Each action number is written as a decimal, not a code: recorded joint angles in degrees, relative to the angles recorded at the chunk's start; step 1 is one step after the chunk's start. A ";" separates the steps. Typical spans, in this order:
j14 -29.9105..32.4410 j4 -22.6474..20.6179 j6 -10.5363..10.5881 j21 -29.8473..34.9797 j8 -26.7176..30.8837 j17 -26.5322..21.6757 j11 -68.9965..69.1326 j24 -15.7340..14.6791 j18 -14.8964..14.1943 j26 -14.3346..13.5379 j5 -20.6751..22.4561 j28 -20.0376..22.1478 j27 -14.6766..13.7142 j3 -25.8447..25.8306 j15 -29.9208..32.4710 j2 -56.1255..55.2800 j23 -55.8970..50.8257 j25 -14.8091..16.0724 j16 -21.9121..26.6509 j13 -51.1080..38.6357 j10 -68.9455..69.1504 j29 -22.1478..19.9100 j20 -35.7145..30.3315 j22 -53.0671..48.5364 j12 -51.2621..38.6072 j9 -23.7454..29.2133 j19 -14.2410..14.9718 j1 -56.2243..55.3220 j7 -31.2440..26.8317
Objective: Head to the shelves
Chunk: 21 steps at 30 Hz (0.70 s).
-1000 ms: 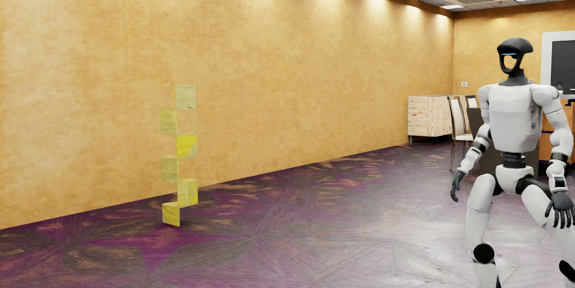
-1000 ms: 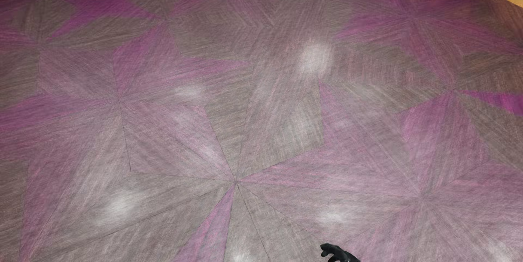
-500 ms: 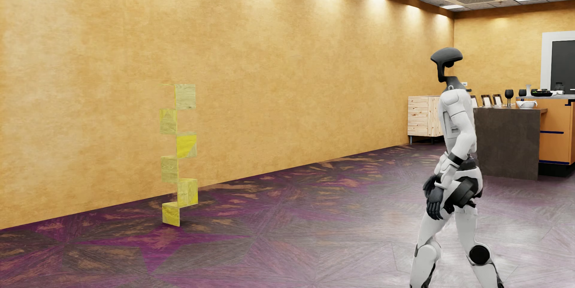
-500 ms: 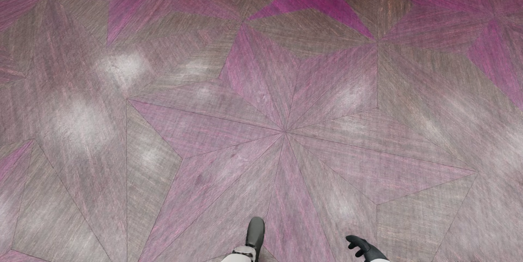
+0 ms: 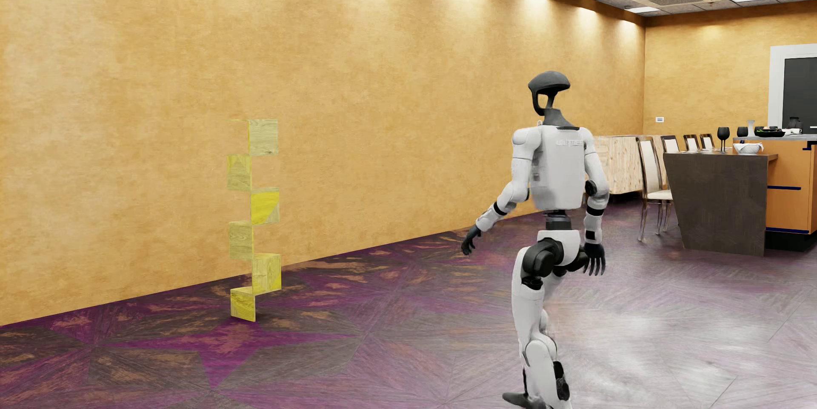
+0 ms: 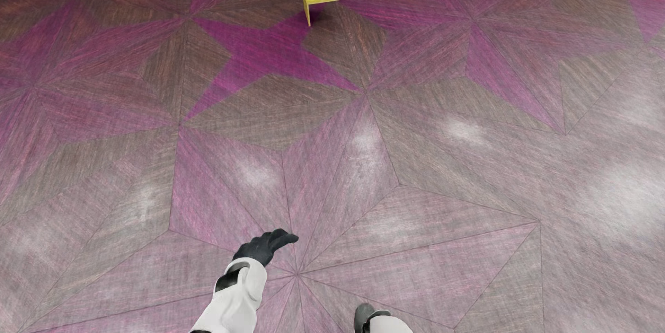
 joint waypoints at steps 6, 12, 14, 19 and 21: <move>9.11 6.94 3.83 0.95 -5.66 6.06 -8.81 -8.15 -5.48 0.66 3.53 3.94 6.10 -2.39 4.42 6.76 10.77 -7.49 2.34 -1.03 11.62 8.51 -11.62 5.32 -6.45 1.12 -7.04 6.65 -5.18; 21.56 21.61 7.79 -2.57 -11.36 3.35 -7.31 -9.29 -7.77 5.44 6.71 -6.07 1.70 -0.55 -7.05 19.16 6.98 -8.50 2.36 -8.06 50.16 3.24 -23.10 21.45 -3.88 3.39 -7.82 -16.60 -5.36; 19.18 22.83 8.90 -1.70 -9.52 -0.44 -7.72 -13.86 -2.95 5.45 8.25 -1.19 2.82 1.98 -9.06 21.93 8.69 -10.28 4.55 -14.21 46.81 0.26 -17.76 19.60 3.28 3.62 -7.57 -22.65 -1.72; 21.17 11.95 9.53 1.52 -4.21 -5.83 -7.66 -16.32 -3.73 7.10 10.94 3.94 -2.00 6.64 -15.79 26.89 6.39 -11.23 10.47 -26.74 7.94 1.45 -8.33 15.86 18.37 2.54 -7.12 -28.91 -0.41; 30.19 10.07 9.53 3.17 -2.70 -6.30 -8.76 -17.28 -3.39 9.55 11.80 3.49 -4.10 7.07 -18.07 29.59 3.30 -10.56 9.03 -29.39 -9.54 0.23 -4.56 17.40 22.27 1.35 -6.42 -25.29 1.93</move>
